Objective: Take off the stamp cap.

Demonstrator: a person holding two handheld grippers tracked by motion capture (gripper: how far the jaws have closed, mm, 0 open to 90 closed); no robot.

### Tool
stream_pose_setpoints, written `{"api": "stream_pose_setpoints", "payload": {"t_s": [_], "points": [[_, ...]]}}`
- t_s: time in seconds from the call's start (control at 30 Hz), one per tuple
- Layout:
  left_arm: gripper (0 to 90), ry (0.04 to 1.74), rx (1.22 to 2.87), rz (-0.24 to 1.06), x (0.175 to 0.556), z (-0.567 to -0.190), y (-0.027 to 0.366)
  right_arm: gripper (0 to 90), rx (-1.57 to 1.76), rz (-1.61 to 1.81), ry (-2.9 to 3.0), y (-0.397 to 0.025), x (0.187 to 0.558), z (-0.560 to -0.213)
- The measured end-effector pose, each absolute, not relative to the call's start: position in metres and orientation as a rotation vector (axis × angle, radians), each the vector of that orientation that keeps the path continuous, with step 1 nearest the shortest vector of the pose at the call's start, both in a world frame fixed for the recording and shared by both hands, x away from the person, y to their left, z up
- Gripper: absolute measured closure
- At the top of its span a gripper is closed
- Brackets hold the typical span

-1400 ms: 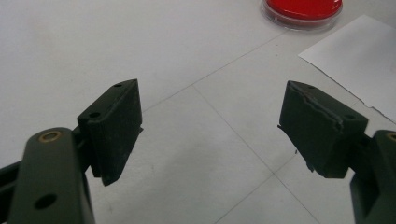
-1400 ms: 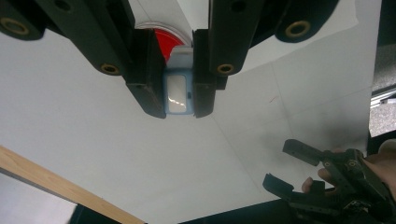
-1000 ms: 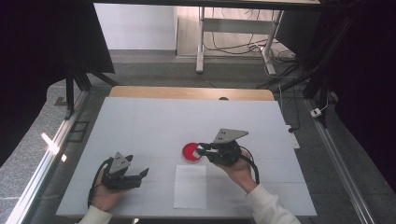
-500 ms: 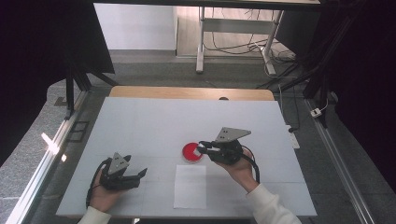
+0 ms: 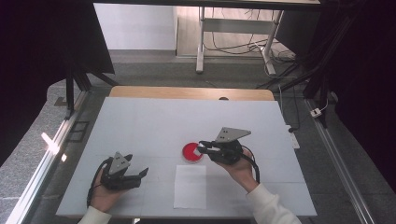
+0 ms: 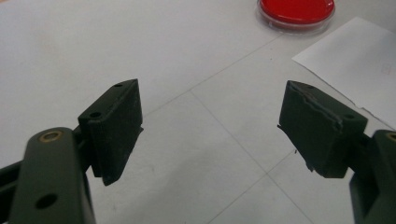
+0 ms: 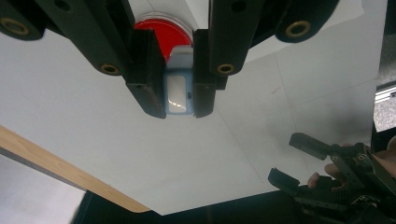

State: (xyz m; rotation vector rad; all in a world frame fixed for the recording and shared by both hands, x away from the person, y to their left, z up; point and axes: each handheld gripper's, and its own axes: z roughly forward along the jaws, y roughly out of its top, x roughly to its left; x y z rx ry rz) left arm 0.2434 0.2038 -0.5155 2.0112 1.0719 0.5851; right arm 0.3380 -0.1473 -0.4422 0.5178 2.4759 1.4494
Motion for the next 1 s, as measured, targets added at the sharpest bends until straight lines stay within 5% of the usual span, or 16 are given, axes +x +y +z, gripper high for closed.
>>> {"api": "stream_pose_setpoints", "payload": {"t_s": [1.0], "points": [[21.6, 1.017, 2.012, 0.551, 0.259, -0.505, 0.176, 75.3, 0.517, 1.459, 2.459, -0.147, 0.340, -0.442]]}}
